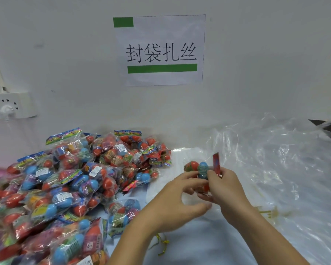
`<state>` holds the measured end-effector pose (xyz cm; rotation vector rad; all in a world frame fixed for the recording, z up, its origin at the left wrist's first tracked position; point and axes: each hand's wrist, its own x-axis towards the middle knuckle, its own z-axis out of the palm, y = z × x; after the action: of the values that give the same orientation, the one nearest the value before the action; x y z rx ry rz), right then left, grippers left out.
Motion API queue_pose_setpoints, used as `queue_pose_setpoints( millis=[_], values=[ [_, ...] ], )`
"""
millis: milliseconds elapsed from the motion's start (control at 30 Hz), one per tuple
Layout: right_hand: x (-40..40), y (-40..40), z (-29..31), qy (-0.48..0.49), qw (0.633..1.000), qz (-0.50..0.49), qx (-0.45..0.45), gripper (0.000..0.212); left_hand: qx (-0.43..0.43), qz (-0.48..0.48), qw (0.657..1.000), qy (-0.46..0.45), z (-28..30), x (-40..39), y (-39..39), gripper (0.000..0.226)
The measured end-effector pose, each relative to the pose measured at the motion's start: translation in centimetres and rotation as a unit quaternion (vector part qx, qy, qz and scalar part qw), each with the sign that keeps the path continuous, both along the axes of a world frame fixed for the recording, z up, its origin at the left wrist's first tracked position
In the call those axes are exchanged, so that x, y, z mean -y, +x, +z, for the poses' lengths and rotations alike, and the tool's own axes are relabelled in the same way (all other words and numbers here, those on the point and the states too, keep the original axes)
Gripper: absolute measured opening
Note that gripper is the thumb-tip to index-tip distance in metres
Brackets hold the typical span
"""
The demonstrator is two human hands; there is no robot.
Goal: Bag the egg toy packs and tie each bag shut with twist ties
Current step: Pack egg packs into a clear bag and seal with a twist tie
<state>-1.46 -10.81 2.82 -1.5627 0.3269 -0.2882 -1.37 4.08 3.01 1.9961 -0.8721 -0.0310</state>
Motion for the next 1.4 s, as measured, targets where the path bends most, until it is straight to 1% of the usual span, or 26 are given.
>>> queue_pose_setpoints(
  millis=[67,133,167,200,233,267,300,333,400,467,500,533,633,700,800,900,967,1000,1067,1100,1167,1267,1333,1400],
  values=[
    [0.1,0.1,0.0,-0.015,1.000,-0.008,-0.002,0.033,-0.004,0.056,0.998,-0.027,0.4,-0.4,0.3,0.022],
    [0.2,0.2,-0.1,-0.022,1.000,-0.019,-0.005,0.032,-0.002,0.178,0.984,-0.013,0.5,-1.0,0.8,0.018],
    [0.3,0.3,-0.1,-0.024,0.999,-0.025,-0.006,0.031,0.003,0.247,0.969,0.022,0.5,-1.4,1.1,0.018],
    [0.3,0.3,-0.1,-0.025,0.999,-0.027,-0.007,0.031,0.010,0.308,0.948,0.083,0.4,-2.0,1.4,0.017],
    [0.4,0.3,-0.1,-0.027,0.999,-0.028,-0.008,0.031,0.009,0.355,0.922,0.158,0.1,-2.7,1.7,0.016],
    [0.5,0.3,-0.1,-0.030,0.999,-0.027,-0.009,0.031,-0.010,0.386,0.892,0.237,-0.3,-3.3,1.9,0.017],
    [0.5,0.3,-0.1,-0.031,0.999,-0.028,-0.010,0.031,-0.047,0.401,0.863,0.304,-0.5,-3.9,2.0,0.018],
    [0.4,0.3,0.0,-0.033,0.999,-0.028,-0.010,0.031,-0.086,0.402,0.841,0.350,-0.6,-4.2,2.0,0.018],
    [0.5,0.3,-0.1,-0.036,0.999,-0.027,-0.011,0.029,-0.135,0.395,0.817,0.397,-0.8,-4.6,2.0,0.025],
    [0.4,0.2,0.0,-0.047,0.998,-0.026,-0.015,0.027,-0.151,0.394,0.807,0.414,-1.0,-4.6,2.2,0.041],
    [0.4,0.1,0.0,-0.050,0.998,-0.025,-0.017,0.026,-0.154,0.399,0.802,0.417,-1.0,-4.6,2.2,0.045],
    [0.4,0.1,0.0,-0.051,0.998,-0.024,-0.018,0.025,-0.153,0.404,0.799,0.419,-1.0,-4.6,2.2,0.045],
    [0.2,0.1,0.2,-0.054,0.998,-0.018,-0.021,0.024,-0.143,0.412,0.796,0.419,-1.0,-4.7,1.9,0.033],
    [0.1,0.1,0.2,-0.058,0.998,-0.018,-0.023,0.024,-0.132,0.422,0.796,0.413,-0.7,-4.6,1.9,0.028],
    [0.1,0.0,0.2,-0.062,0.998,-0.017,-0.025,0.024,-0.081,0.458,0.808,0.363,-0.1,-4.5,1.7,0.012],
    [0.1,0.0,0.1,-0.062,0.998,-0.012,-0.025,0.027,-0.018,0.488,0.825,0.284,0.3,-4.8,1.8,0.010],
    [0.0,0.1,0.0,-0.060,0.998,-0.009,-0.021,0.027,0.009,0.499,0.842,0.206,0.4,-5.0,2.1,0.011],
    [0.0,0.1,0.0,-0.058,0.998,-0.008,-0.019,0.026,0.009,0.495,0.858,0.138,0.5,-5.0,2.3,0.010],
    [0.0,0.1,0.0,-0.053,0.998,-0.006,-0.013,0.025,-0.039,0.461,0.886,-0.017,0.9,-4.8,2.4,0.010],
    [0.0,0.1,0.0,-0.049,0.999,-0.003,-0.008,0.027,-0.077,0.437,0.892,-0.087,1.1,-4.7,2.5,0.011],
    [-0.1,0.1,0.1,-0.037,0.999,0.003,0.005,0.032,-0.146,0.395,0.887,-0.187,1.2,-4.5,2.7,0.012],
    [-0.6,-0.1,0.1,-0.025,0.999,0.027,0.017,0.032,-0.235,0.349,0.862,-0.284,1.2,-4.0,2.9,0.026],
    [-1.0,-0.2,0.0,-0.017,0.998,0.055,0.028,0.034,-0.271,0.324,0.842,-0.335,1.2,-3.2,3.0,0.025],
    [-1.4,-0.2,-0.2,-0.003,0.996,0.079,0.029,0.032,-0.278,0.309,0.834,-0.363,1.1,-2.4,3.0,0.018]
  ],
)
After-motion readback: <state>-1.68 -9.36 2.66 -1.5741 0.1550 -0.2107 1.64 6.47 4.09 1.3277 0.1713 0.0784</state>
